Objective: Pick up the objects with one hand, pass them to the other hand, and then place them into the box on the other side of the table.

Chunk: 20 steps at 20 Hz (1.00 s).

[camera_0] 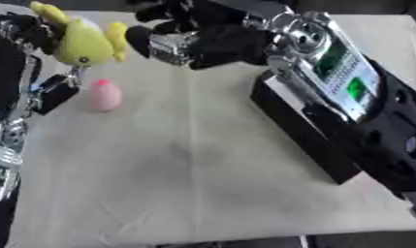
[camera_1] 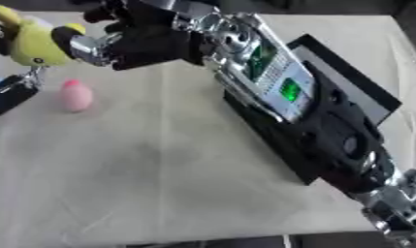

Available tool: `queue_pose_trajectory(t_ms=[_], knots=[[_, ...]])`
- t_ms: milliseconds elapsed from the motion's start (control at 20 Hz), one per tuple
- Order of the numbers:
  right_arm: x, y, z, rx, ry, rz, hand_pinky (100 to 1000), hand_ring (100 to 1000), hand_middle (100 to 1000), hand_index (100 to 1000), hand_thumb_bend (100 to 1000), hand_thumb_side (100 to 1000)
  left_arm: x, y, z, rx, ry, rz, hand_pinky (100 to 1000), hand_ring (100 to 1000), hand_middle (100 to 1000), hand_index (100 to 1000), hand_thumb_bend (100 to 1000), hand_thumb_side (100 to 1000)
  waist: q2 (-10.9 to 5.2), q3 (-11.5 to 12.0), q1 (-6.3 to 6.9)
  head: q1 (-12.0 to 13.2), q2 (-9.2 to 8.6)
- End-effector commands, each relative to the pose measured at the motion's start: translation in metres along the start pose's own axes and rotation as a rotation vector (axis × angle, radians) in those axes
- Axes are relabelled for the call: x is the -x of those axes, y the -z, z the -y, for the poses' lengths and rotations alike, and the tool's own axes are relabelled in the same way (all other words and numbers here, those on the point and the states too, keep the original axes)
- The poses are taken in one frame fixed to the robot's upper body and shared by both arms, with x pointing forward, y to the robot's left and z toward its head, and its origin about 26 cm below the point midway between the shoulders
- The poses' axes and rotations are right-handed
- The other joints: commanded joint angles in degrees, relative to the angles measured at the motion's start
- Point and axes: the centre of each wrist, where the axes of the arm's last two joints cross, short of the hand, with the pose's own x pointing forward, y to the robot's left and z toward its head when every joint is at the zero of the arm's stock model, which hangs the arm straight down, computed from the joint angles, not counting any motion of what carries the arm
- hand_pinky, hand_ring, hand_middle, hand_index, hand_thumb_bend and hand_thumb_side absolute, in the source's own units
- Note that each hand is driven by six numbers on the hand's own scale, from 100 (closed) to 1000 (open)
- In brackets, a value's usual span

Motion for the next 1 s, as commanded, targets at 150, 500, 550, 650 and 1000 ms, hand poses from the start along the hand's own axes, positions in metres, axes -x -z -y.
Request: queue_pose_trajectory(t_ms=[150, 500, 550, 650, 1000], knots=[[-0.002, 0.007, 0.002, -0.019, -0.038, -0.001, 1000, 1000, 1000, 1000, 202, 426, -0.011, 0.01, -0.004, -0.066, -0.004, 0.075, 575, 384, 250, 439, 128, 100, -1.0, 0.3, 0.05, -0.5, -0.29], [0.007, 0.016, 0.005, 0.049, -0.11, -0.041, 1000, 1000, 1000, 1000, 223, 410, -0.02, 0.007, 0.001, -0.107, -0.024, 0.125, 572, 383, 239, 436, 129, 100, -0.81, 0.8, -0.14, -0.8, -0.24], [0.009, 0.018, 0.005, 0.061, -0.123, -0.046, 1000, 1000, 1000, 1000, 226, 409, -0.021, 0.006, 0.002, -0.107, -0.027, 0.129, 571, 383, 239, 436, 129, 100, -0.76, 0.9, -0.16, -0.9, -0.26], [0.013, 0.021, 0.005, 0.073, -0.148, -0.056, 1000, 1000, 1000, 1000, 226, 416, -0.022, 0.006, 0.003, -0.108, -0.03, 0.136, 571, 384, 239, 436, 130, 100, -0.67, 1.0, -0.21, -1.1, -0.22], [0.033, 0.034, 0.004, 0.046, -0.185, -0.117, 1000, 1000, 1000, 1000, 227, 450, -0.028, 0.011, 0.005, -0.124, -0.027, 0.176, 571, 390, 237, 434, 142, 100, -0.47, 1.4, -0.31, -1.8, 0.13]])
